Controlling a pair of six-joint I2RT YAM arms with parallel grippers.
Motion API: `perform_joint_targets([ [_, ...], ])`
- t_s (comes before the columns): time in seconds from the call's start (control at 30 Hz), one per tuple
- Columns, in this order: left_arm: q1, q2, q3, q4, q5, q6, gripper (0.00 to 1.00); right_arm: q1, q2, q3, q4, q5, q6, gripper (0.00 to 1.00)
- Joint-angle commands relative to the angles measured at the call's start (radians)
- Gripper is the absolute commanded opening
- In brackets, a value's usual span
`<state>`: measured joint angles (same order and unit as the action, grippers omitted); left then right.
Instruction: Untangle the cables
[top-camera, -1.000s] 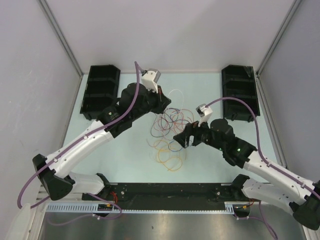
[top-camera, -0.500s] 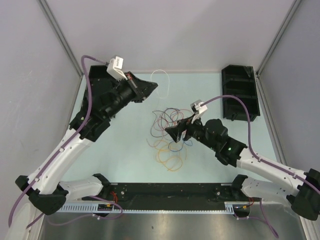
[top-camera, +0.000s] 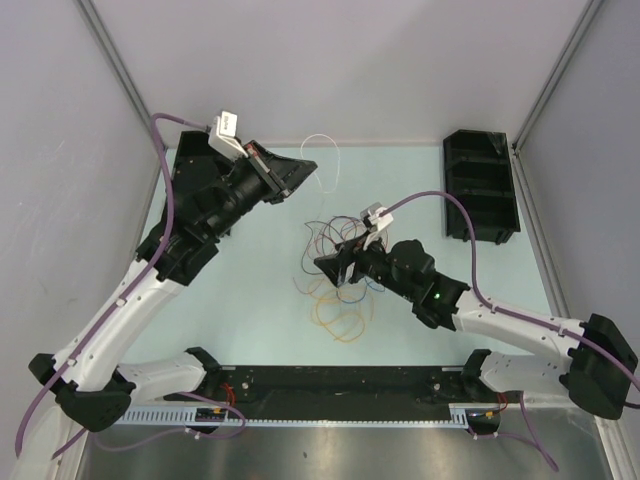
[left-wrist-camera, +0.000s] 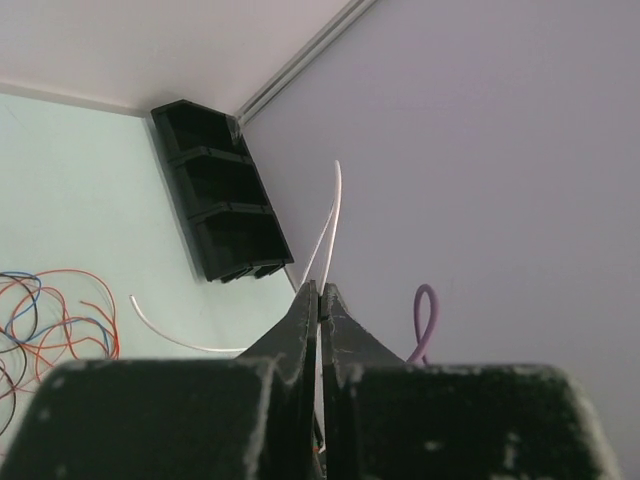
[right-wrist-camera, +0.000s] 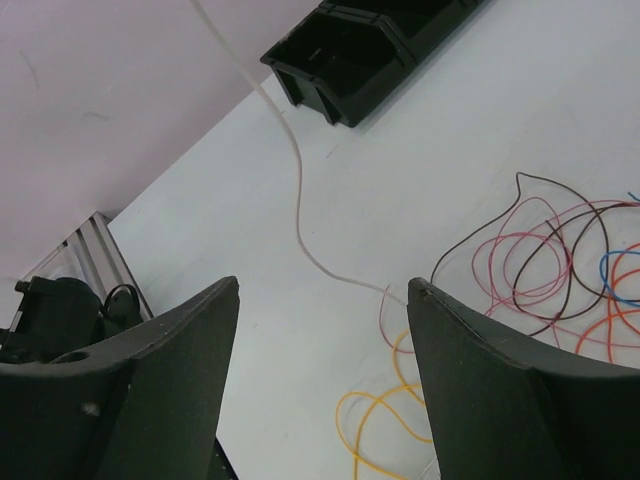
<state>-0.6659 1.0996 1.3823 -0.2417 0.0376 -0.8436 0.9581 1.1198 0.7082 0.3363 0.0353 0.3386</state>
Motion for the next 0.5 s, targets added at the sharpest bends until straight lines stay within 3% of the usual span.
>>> perform_joint_targets([
  [0.0,0.008,-0.007,-0.002,0.055,0.004,-0.055,0.0,0.027,0.038,0.042,0.096,0.003,-0.01,0.72],
  [0.47,0.011,-0.017,-0.038,0.082,-0.018,-0.091,0.0,0.059,0.126,0.082,0.141,0.041,-0.009,0.61],
])
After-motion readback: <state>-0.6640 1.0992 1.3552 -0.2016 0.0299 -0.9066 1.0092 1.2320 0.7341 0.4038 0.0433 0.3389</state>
